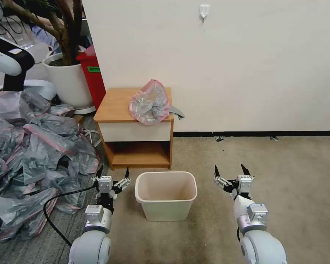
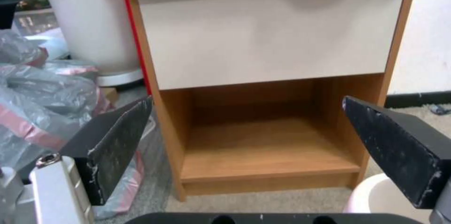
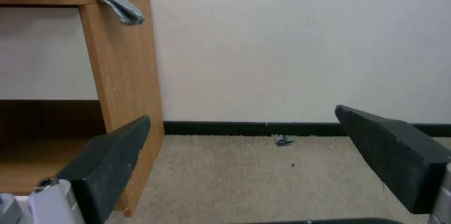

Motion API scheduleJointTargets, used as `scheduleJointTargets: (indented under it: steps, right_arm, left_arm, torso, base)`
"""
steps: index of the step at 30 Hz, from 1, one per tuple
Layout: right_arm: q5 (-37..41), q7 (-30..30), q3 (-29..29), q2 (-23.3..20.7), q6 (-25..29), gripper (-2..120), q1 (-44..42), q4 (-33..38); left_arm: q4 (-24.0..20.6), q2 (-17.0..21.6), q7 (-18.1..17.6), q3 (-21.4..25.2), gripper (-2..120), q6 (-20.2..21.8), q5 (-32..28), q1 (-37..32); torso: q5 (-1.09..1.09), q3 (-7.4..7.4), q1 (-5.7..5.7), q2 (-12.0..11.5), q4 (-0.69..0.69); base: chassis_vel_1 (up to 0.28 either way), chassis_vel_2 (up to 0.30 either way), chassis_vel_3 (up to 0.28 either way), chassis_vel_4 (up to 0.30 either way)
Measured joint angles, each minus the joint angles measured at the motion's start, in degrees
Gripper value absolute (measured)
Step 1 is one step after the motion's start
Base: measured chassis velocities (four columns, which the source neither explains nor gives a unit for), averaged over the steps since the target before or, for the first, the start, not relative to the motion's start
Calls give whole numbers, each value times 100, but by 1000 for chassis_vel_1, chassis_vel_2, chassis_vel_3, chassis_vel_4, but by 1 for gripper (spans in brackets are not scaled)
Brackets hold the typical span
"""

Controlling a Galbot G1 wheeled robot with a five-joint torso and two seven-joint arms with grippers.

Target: Pick up the garbage bag from the table and place it over the trash can.

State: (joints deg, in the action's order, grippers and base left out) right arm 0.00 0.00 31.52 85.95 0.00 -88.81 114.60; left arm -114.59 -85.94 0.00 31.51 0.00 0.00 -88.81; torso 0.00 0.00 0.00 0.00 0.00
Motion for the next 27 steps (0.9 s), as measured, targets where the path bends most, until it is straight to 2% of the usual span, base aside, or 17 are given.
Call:
scheduleJointTargets:
  steps: [27]
  right_arm:
    - [0, 0, 0, 0, 0, 100, 0, 0]
  left_arm:
    - [0, 0, 0, 0, 100, 0, 0, 0]
  torso:
    - [0, 0, 0, 0, 0]
  base:
    - [0, 0, 0, 0]
